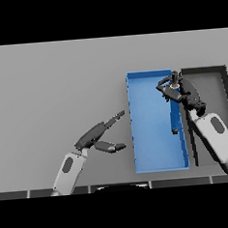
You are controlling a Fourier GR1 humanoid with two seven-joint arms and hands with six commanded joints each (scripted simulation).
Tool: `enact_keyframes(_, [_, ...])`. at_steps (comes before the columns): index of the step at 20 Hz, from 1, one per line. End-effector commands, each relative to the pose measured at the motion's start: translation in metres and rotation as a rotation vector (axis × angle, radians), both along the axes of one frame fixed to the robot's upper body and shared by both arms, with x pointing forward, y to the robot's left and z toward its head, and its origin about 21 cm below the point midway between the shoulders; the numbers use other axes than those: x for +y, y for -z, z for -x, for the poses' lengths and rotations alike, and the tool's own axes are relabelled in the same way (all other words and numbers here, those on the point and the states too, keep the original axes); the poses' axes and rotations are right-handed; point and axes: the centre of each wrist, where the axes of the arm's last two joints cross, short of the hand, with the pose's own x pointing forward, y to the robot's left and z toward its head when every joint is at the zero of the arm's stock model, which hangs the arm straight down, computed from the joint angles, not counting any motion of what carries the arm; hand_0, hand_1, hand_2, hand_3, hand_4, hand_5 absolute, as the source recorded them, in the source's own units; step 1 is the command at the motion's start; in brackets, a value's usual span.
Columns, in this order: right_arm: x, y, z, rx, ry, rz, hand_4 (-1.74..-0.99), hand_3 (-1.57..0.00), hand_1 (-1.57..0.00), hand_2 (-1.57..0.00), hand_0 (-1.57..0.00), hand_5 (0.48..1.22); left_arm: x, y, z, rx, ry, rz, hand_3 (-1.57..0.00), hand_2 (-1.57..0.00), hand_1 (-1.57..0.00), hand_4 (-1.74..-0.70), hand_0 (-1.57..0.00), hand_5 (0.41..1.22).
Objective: Pick up the blue pipe and place it into the blue bin.
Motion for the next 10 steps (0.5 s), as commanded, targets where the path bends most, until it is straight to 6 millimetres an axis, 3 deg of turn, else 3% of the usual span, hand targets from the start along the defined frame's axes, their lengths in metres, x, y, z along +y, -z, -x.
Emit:
enact_keyframes(1, [0.003, 0.010, 0.000, 0.033, 0.014, 0.022, -1.741, -0.91, -1.57, -1.57, -1.57, 1.221, 0.001, -0.002, -0.001, -0.004, -0.004, -0.002, 0.00, 0.00, 0.00, -0.88, 0.00, 0.421])
enact_keyframes(2, [0.002, 0.016, -0.002, 0.075, 0.041, 0.042, -1.741, -0.85, -1.55, -1.57, -1.57, 1.221, -0.002, -0.002, -0.002, 0.002, -0.007, -0.003, 0.00, 0.00, 0.00, -0.88, 0.00, 0.421])
enact_keyframes(3, [0.001, 0.020, -0.003, 0.112, 0.054, 0.062, -1.678, -0.79, -1.34, -1.34, -1.46, 1.221, 0.000, -0.001, 0.000, -0.001, -0.012, -0.004, 0.00, 0.00, 0.00, -0.88, 0.00, 0.421])
enact_keyframes(5, [0.000, 0.027, -0.007, 0.185, 0.063, 0.106, -1.503, -0.50, -0.85, -0.86, -0.94, 1.221, -0.001, -0.001, 0.002, -0.003, -0.004, 0.000, 0.00, 0.00, 0.00, -0.88, 0.00, 0.422])
enact_keyframes(7, [0.003, 0.031, -0.008, 0.238, 0.014, 0.173, -1.337, -0.32, -0.55, -0.55, -0.60, 1.221, 0.001, -0.002, 0.000, -0.006, -0.009, -0.009, 0.00, 0.00, 0.00, -0.88, 0.00, 0.427])
enact_keyframes(10, [0.006, 0.026, -0.008, 0.264, -0.096, 0.307, -1.175, -0.16, -0.28, -0.28, -0.31, 1.084, -0.001, -0.002, -0.001, 0.004, -0.012, -0.007, 0.00, 0.00, 0.00, -0.88, 0.00, 0.429])
